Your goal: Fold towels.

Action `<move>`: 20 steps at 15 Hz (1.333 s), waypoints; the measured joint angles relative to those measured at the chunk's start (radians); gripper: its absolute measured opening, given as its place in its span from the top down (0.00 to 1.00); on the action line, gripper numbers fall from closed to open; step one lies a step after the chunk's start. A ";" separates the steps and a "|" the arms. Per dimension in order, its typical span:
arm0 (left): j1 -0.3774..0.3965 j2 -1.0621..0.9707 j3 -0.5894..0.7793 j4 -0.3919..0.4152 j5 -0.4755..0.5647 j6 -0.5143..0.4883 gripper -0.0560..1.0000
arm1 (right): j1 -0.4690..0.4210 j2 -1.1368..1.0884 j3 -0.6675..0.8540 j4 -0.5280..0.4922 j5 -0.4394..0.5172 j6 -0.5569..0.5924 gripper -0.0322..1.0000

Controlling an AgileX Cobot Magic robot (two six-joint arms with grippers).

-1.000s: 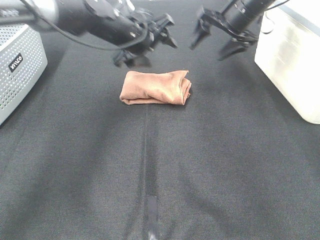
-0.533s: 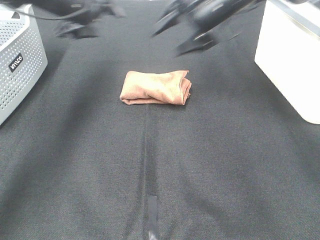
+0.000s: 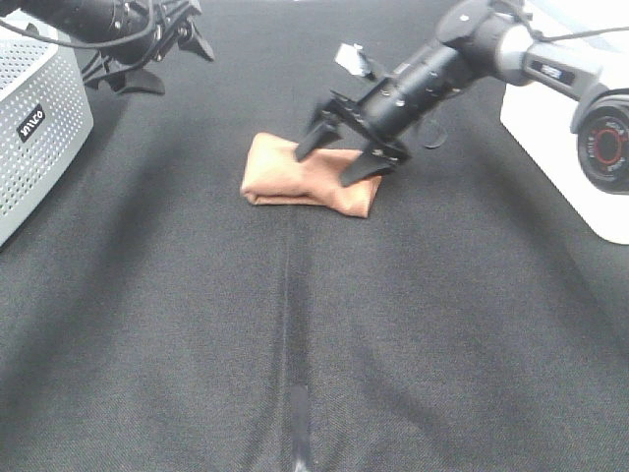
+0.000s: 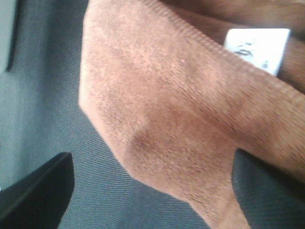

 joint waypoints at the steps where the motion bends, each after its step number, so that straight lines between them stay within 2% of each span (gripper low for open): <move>1: 0.000 0.000 0.000 0.002 0.018 0.013 0.22 | -0.013 0.000 0.000 0.014 0.000 0.001 0.14; 3: 0.000 0.000 0.000 0.003 0.069 0.045 0.22 | -0.044 -0.011 0.000 0.032 0.000 0.019 0.14; 5: 0.000 -0.001 0.000 0.005 0.142 0.073 0.22 | -0.064 -0.062 0.000 0.004 -0.004 0.022 0.14; 8: 0.000 -0.051 0.000 0.011 0.281 0.118 0.22 | -0.064 -0.180 0.000 -0.135 -0.004 0.085 0.14; 11: -0.013 -0.160 0.000 0.074 0.338 0.118 0.22 | -0.064 -0.279 0.000 -0.239 -0.003 0.141 0.14; 14: -0.076 -0.280 0.000 0.259 0.372 0.095 0.22 | -0.064 -0.384 0.001 -0.290 -0.002 0.170 0.14; 15: -0.108 -0.323 0.000 0.362 0.409 0.051 0.22 | -0.064 -0.433 0.026 -0.304 -0.003 0.171 0.14; 17: -0.158 -0.381 0.000 0.535 0.486 -0.030 0.22 | -0.064 -0.551 0.136 -0.331 -0.004 0.171 0.14; 18: -0.183 -0.420 0.000 0.632 0.556 -0.066 0.22 | -0.064 -0.642 0.265 -0.344 -0.003 0.171 0.14; 20: -0.196 -0.466 0.004 0.661 0.582 -0.075 0.22 | -0.064 -0.758 0.425 -0.353 -0.003 0.171 0.14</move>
